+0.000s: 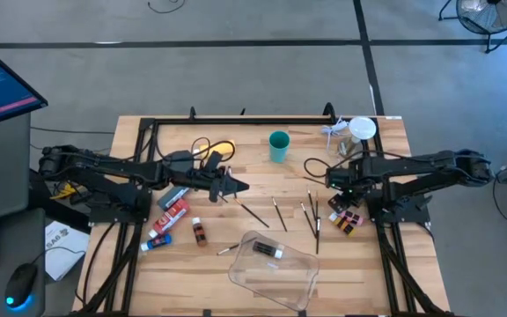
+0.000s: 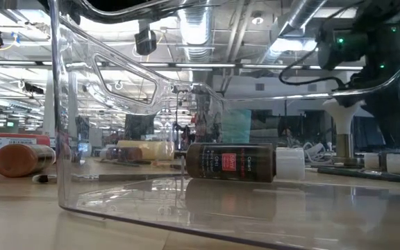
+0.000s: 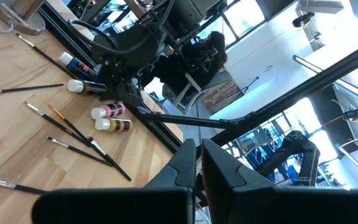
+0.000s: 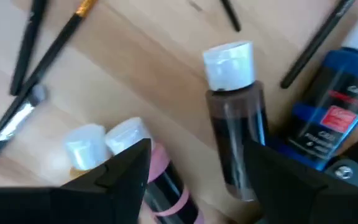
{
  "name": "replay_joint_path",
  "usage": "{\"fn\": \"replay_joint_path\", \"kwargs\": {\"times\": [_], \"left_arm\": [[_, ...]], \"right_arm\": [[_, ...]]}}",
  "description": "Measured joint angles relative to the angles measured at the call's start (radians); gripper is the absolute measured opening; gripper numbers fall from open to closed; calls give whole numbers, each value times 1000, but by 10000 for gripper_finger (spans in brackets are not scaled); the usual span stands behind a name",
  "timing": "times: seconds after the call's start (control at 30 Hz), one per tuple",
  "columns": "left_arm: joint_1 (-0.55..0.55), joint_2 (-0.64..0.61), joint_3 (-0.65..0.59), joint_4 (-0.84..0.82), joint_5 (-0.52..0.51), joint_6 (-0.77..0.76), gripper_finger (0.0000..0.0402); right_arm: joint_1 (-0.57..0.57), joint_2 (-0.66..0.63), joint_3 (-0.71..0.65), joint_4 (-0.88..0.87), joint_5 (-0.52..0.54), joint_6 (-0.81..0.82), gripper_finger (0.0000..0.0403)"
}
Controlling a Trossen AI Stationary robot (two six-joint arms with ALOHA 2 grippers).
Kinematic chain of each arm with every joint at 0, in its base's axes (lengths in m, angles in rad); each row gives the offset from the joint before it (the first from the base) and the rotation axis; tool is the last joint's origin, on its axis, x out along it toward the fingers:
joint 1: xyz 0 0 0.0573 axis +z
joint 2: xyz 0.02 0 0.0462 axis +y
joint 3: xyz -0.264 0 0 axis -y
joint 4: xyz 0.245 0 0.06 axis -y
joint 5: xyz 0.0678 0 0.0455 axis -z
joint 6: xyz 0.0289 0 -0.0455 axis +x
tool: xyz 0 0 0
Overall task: Pick & Place Paint Supplies
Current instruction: Put the black paint bottle into the transparent bin
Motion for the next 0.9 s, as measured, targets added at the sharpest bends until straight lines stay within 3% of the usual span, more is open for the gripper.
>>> {"fn": "replay_joint_path", "kwargs": {"times": [0.23,0.6,0.9], "left_arm": [[0,3,0,1,0,0,1],[-2,3,0,0,0,0,1],[-11,3,0,0,0,2,1]], "right_arm": [[-5,24,0,-26,59,17,249],[-4,217,-2,83,33,-2,249],[-3,248,-2,100,3,1,247]]}}
